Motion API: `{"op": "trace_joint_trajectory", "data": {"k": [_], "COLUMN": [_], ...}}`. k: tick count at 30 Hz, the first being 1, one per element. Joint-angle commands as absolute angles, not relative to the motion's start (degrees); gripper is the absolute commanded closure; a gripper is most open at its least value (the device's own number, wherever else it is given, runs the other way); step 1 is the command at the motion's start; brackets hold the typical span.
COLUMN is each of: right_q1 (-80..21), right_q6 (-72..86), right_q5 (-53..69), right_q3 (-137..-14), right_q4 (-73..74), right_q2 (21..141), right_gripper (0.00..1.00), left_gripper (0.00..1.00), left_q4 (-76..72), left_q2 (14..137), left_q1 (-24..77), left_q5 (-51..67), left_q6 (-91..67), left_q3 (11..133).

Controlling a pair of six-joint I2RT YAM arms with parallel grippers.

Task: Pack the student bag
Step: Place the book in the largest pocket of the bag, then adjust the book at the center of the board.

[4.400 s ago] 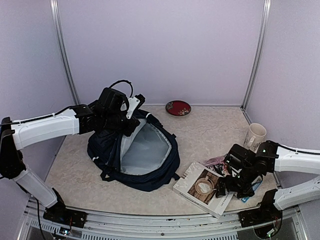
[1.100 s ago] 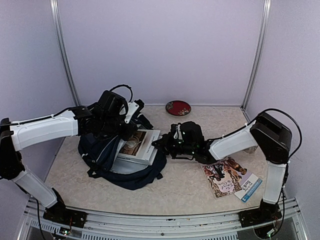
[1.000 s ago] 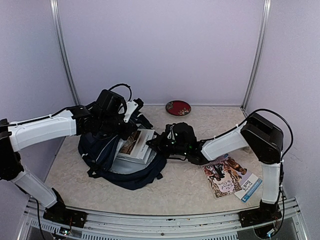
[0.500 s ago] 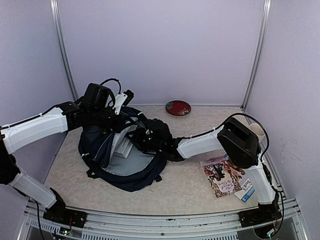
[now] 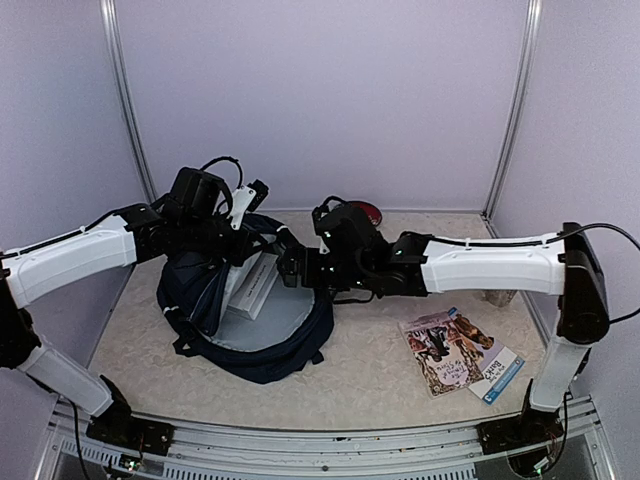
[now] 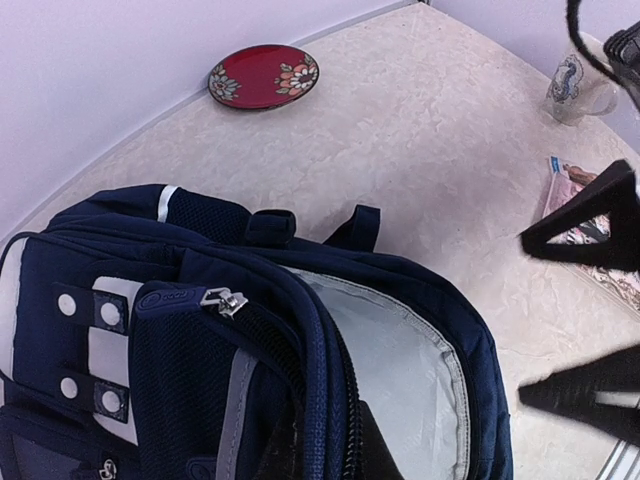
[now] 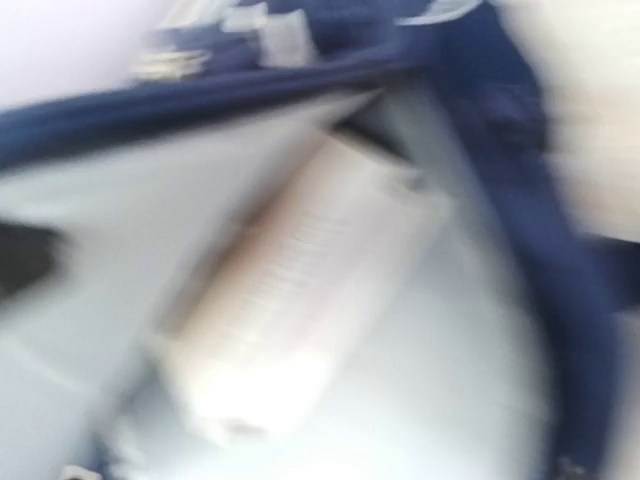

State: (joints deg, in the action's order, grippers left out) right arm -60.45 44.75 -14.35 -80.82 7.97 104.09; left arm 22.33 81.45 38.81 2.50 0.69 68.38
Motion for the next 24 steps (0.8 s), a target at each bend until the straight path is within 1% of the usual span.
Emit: {"op": "trace_joint_trajectory", "data": {"k": [1, 3, 4, 6, 10, 14, 16, 20, 24], "right_q1": [-58.36, -54.03, -51.75, -48.17, -40.73, -29.53, -26.66, -25.58, -25.51], "right_q6": [46.66, 48.84, 49.47, 49.81, 50.14, 48.27, 49.10, 48.99, 46.04], "right_q5": [-32.10, -27.89, -24.77, -22.37, -17.52, -3.54, 1.62, 6.25, 12.44], "right_q3": [-71.33, -65.60, -62.41, -56.26, -43.99, -32.69, -28.57, -25.72, -26.77], "right_q4": [36.92, 40.04, 40.34, 39.38, 34.53, 24.12, 20.65, 17.11, 15.33], "right_q2": [98.72, 95.30, 93.08, 88.18, 76.82, 68.43, 66.82, 66.70, 69.28], "right_gripper": [0.00, 0.00, 0.00, 0.00, 0.00, 0.00, 0.00, 0.01, 0.08], "left_gripper": [1.00, 1.00, 1.00, 1.00, 1.00, 1.00, 1.00, 1.00, 1.00], "left_q4": [17.08, 17.38, 17.50, 17.69, 17.71, 17.76, 17.86, 17.92, 18.01], "left_q2": [81.77, 82.14, 82.25, 82.48, 82.45, 82.44, 82.41, 82.31, 82.03], "left_q1": [40.09, 40.44, 40.67, 40.99, 41.31, 41.39, 41.53, 41.59, 41.66], "left_q5": [2.34, 1.65, 1.25, 0.61, 0.55, 0.57, 0.30, 0.18, 0.43], "left_q6": [0.73, 0.86, 1.06, 1.37, 1.58, 1.72, 1.87, 1.97, 2.11], "left_q3": [69.09, 69.24, 69.28, 69.33, 69.29, 69.35, 69.36, 69.40, 69.40]}}
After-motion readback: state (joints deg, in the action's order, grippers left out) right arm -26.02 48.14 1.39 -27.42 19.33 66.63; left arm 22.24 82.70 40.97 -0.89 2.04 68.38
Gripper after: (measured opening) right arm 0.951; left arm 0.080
